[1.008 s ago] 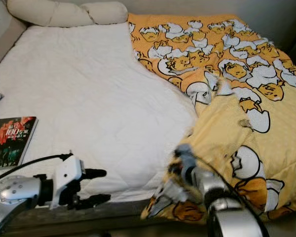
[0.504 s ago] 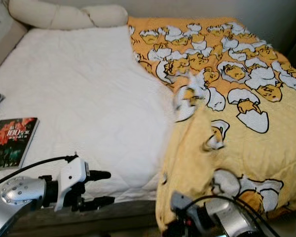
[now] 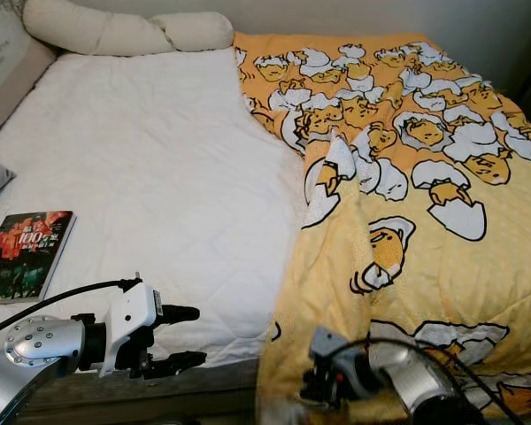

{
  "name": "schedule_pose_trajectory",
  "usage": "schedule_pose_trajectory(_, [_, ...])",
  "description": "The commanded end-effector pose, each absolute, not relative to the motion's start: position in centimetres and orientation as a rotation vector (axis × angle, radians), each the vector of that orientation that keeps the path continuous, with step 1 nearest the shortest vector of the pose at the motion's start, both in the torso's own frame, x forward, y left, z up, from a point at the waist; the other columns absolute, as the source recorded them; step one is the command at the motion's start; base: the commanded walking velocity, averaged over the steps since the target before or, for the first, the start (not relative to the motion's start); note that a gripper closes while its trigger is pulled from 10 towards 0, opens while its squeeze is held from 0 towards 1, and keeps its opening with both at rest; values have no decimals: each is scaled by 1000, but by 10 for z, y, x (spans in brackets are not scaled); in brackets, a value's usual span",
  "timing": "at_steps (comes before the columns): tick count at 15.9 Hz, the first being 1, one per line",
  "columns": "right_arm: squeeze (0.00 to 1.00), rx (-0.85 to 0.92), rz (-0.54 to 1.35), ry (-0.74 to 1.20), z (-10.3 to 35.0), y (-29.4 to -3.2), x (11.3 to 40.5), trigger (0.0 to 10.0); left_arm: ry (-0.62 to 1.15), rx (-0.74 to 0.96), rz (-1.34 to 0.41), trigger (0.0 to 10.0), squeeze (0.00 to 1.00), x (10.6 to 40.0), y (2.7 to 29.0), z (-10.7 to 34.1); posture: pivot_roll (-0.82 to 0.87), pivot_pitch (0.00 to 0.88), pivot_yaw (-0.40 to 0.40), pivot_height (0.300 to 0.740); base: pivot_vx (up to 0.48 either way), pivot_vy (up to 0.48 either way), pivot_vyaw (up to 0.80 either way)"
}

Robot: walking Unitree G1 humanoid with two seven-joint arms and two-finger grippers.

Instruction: Clean up the room

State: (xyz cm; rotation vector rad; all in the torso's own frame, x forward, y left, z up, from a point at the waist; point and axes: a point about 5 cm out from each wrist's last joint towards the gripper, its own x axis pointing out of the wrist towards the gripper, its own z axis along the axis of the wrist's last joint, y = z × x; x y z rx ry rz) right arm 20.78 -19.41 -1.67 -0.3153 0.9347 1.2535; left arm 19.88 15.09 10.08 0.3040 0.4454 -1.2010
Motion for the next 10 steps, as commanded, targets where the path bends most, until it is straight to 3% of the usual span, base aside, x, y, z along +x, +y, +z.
schedule_pose_trajectory(1, [1000,-282,1180,834,-12,-194,224,10000,445,324,-1208,10000,0,200,149,101,113,0,17,740,0,0,0])
schedule_pose_trajectory(4, [1000,-311,996,642,7,-187,257,10000,447,322,-1207,10000,0,200,149,100,116,0,17,740,0,0,0])
schedule_pose_trajectory(6, [1000,-275,743,502,34,-175,295,10000,448,320,-1203,10000,0,200,150,100,120,0,18,740,0,0,0])
schedule_pose_trajectory(10, [1000,-245,472,465,44,-144,330,10000,452,325,-1196,10000,0,202,153,102,130,0,22,740,0,0,0])
